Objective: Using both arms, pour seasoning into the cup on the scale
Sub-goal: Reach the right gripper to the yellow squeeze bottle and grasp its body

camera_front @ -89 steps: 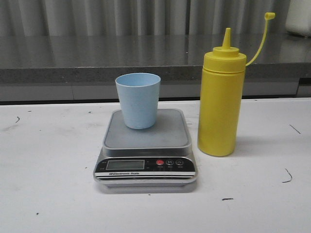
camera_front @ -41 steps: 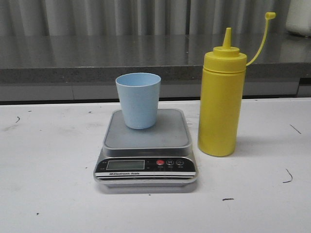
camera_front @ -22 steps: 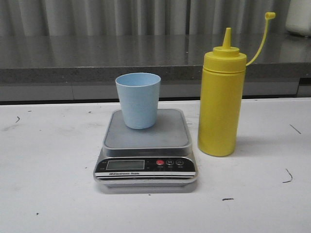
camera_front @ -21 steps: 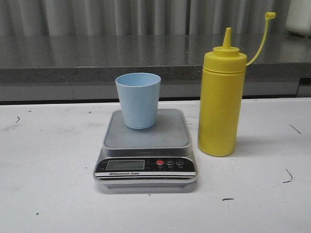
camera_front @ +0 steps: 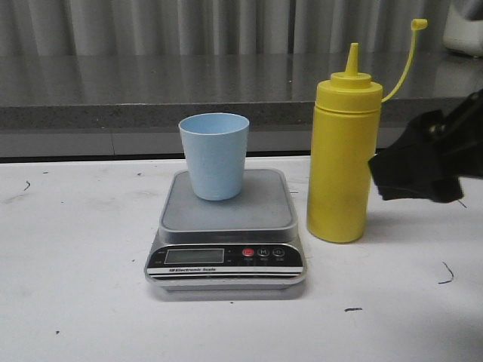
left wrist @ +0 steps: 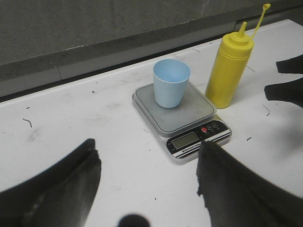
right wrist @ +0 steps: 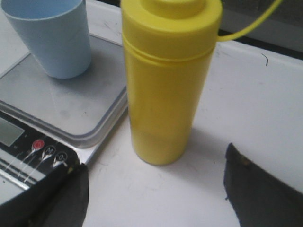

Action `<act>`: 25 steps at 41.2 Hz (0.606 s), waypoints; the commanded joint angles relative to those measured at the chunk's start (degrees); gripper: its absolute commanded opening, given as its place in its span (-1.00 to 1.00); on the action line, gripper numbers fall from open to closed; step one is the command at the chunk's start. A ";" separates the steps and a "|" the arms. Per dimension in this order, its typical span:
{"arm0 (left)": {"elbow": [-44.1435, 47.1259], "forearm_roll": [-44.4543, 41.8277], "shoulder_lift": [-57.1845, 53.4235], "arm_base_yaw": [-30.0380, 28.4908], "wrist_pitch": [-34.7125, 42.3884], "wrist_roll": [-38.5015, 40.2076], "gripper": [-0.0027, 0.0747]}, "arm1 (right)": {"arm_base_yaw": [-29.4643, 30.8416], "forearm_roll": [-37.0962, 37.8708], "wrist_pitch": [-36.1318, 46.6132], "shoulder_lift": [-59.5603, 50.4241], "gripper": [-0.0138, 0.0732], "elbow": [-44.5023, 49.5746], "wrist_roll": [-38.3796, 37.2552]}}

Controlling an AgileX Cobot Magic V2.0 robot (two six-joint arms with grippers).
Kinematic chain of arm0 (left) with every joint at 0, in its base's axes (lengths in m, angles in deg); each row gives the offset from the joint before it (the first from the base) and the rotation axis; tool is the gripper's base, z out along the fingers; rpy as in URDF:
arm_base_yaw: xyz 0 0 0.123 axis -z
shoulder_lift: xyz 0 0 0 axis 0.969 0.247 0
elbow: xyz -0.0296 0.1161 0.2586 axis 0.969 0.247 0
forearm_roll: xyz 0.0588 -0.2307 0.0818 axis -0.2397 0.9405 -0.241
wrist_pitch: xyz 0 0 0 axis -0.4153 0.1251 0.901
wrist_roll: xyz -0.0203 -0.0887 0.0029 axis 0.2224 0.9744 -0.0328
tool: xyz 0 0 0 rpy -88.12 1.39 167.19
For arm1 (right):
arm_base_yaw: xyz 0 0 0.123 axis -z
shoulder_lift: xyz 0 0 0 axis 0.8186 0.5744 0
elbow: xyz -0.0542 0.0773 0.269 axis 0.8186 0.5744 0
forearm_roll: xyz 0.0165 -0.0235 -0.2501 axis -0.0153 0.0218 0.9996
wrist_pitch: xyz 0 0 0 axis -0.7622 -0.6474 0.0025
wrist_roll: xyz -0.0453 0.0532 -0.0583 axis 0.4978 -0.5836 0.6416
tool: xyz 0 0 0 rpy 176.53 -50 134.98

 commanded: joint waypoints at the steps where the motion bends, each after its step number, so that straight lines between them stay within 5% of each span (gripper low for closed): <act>1: -1.44 0.63 0.55 -0.15 4.29 -0.10 0.20 | -0.86 0.13 14.79 4.24 0.71 -0.75 0.12; 18: -1.44 0.63 0.55 -0.15 4.29 -0.10 0.20 | -0.91 -1.07 45.62 24.79 0.71 -1.01 -1.79; 25: -1.44 0.63 0.55 -0.15 4.29 -0.10 0.20 | -0.91 -1.19 51.99 29.83 0.71 -1.68 -2.34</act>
